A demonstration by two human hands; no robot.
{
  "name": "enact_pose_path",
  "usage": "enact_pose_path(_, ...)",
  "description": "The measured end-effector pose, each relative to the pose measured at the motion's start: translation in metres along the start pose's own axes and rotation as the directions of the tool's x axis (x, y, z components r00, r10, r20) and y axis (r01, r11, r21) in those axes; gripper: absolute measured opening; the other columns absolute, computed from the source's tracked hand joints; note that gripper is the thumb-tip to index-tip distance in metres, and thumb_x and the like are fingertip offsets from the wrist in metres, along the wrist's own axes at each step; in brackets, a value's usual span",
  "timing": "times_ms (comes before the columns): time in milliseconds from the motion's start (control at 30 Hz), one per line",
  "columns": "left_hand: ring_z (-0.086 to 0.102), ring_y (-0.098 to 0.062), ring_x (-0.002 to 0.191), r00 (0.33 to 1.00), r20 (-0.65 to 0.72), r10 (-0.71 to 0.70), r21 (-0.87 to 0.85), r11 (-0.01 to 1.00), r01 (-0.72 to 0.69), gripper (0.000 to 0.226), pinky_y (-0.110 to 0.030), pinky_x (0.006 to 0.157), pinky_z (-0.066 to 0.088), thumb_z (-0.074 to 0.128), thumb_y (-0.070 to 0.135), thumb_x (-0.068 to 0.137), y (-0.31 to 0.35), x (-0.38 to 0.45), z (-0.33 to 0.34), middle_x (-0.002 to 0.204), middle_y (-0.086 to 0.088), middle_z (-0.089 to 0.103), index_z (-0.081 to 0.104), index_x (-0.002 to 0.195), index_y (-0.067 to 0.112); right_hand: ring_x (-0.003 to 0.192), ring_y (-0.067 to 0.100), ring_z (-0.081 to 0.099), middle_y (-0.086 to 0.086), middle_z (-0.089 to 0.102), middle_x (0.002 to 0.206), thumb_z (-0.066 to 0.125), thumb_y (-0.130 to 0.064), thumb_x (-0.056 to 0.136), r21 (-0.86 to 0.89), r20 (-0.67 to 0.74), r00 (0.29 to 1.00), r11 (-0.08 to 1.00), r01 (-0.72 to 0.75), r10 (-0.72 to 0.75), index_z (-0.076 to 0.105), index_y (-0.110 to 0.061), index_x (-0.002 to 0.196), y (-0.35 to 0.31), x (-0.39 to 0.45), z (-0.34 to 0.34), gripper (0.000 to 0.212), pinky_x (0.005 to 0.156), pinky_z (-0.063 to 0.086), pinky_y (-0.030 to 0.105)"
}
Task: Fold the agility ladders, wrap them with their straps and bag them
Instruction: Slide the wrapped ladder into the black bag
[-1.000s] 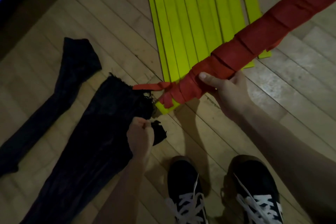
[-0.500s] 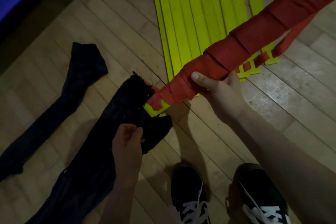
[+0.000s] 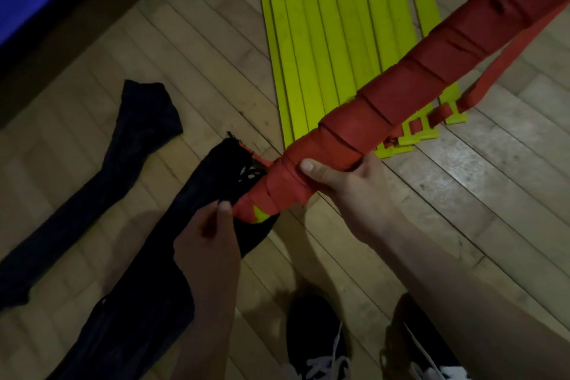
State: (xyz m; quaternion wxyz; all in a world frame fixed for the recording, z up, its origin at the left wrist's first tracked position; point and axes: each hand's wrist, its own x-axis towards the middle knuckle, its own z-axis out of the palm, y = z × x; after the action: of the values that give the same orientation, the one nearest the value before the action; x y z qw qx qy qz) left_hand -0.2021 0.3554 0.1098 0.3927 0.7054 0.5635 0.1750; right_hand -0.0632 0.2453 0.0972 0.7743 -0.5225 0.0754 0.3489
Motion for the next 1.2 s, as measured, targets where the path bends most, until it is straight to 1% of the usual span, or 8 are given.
enact_pose_path(200, 0.066, 0.004, 0.074, 0.97, 0.19, 0.152, -0.165, 0.979, -0.121, 0.022, -0.018, 0.07, 0.051, 0.062, 0.019, 0.091, 0.064, -0.019, 0.023, 0.076, 0.019, 0.07, 0.066, 0.085, 0.041, 0.096, 0.042, 0.068, 0.026, 0.069, 0.104, 0.079, -0.007, 0.064, -0.094, 0.012, 1.0, 0.996, -0.01, 0.011, 0.056, 0.008, 0.114, 0.022, -0.009, 0.01, 0.056, 0.081, 0.058, 0.049)
enact_pose_path(400, 0.064, 0.005, 0.075, 0.878, 0.344, 0.332, -0.361, 0.91, -0.202, 0.034, -0.008, 0.065, 0.047, 0.06, 0.008, 0.09, 0.089, -0.02, 0.016, 0.09, 0.014, 0.069, 0.063, 0.102, 0.039, 0.084, 0.031, 0.064, 0.022, 0.069, 0.092, 0.073, -0.011, 0.075, -0.149, 0.04, 0.998, 0.988, 0.05, -0.044, 0.061, 0.003, 0.102, 0.028, -0.01, 0.021, 0.032, 0.082, 0.053, 0.056)
enact_pose_path(600, 0.032, -0.015, 0.136, 0.665, 0.697, 0.267, 0.274, 0.759, -0.591, 0.105, -0.041, 0.108, 0.033, 0.063, 0.049, 0.056, 0.04, 0.018, -0.017, 0.143, 0.016, 0.03, 0.001, 0.141, 0.054, 0.066, 0.001, 0.055, -0.005, 0.065, 0.072, 0.064, 0.007, 0.088, -0.208, 0.135, 0.987, 0.972, 0.112, -0.084, 0.06, -0.002, 0.087, 0.011, -0.006, 0.018, 0.009, 0.06, 0.046, 0.019)
enact_pose_path(767, 0.06, -0.019, 0.103, 0.774, 0.58, 0.252, 0.283, 0.829, -0.482, 0.086, -0.025, 0.077, 0.045, 0.083, 0.028, 0.066, 0.04, 0.014, 0.005, 0.099, 0.014, 0.053, 0.037, 0.139, 0.029, 0.046, -0.008, 0.049, -0.021, 0.053, 0.047, 0.06, 0.018, 0.082, -0.325, 0.305, 0.952, 0.942, 0.082, 0.022, 0.049, -0.018, 0.067, 0.003, -0.012, 0.016, 0.041, 0.048, 0.036, 0.004)
enact_pose_path(933, 0.06, -0.024, 0.095, 0.806, 0.525, 0.273, 0.282, 0.838, -0.467, 0.08, -0.03, 0.075, 0.049, 0.083, 0.038, 0.061, 0.052, 0.015, 0.017, 0.093, 0.009, 0.053, 0.041, 0.127, 0.023, 0.045, -0.009, 0.047, -0.021, 0.052, 0.047, 0.054, 0.02, 0.084, -0.387, 0.368, 0.915, 0.922, -0.013, 0.167, 0.05, -0.02, 0.066, -0.01, -0.001, 0.011, 0.043, 0.048, 0.036, 0.003)
enact_pose_path(1033, 0.061, -0.02, 0.094, 0.808, 0.511, 0.294, 0.255, 0.846, -0.469, 0.081, -0.033, 0.074, 0.052, 0.072, 0.056, 0.055, 0.064, 0.016, 0.017, 0.097, 0.008, 0.059, 0.044, 0.124, 0.023, 0.068, -0.007, 0.057, -0.013, 0.065, 0.08, 0.068, -0.016, 0.079, -0.429, 0.379, 0.892, 0.901, -0.066, 0.246, 0.06, -0.02, 0.085, -0.021, -0.002, 0.009, 0.011, 0.06, 0.044, 0.009)
enact_pose_path(1100, 0.061, -0.018, 0.096, 0.827, 0.469, 0.311, 0.195, 0.876, -0.44, 0.088, -0.033, 0.078, 0.053, 0.067, 0.062, 0.053, 0.066, 0.016, 0.012, 0.103, 0.006, 0.063, 0.046, 0.129, 0.023, 0.098, 0.013, 0.063, 0.006, 0.063, 0.109, 0.069, -0.033, 0.069, -0.465, 0.38, 0.891, 0.884, -0.048, 0.248, 0.064, -0.018, 0.103, -0.034, -0.001, 0.011, 0.038, 0.08, 0.053, 0.027)
enact_pose_path(1200, 0.061, -0.017, 0.102, 0.842, 0.391, 0.373, 0.148, 0.877, -0.457, 0.082, -0.031, 0.084, 0.051, 0.074, 0.045, 0.056, 0.068, 0.02, 0.002, 0.108, 0.007, 0.063, 0.049, 0.131, 0.023, 0.094, 0.028, 0.063, 0.006, 0.069, 0.097, 0.077, -0.036, 0.061, -0.214, 0.248, 0.961, 0.974, -0.072, 0.125, 0.058, -0.013, 0.121, -0.074, 0.02, 0.018, 0.067, 0.077, 0.053, 0.037)
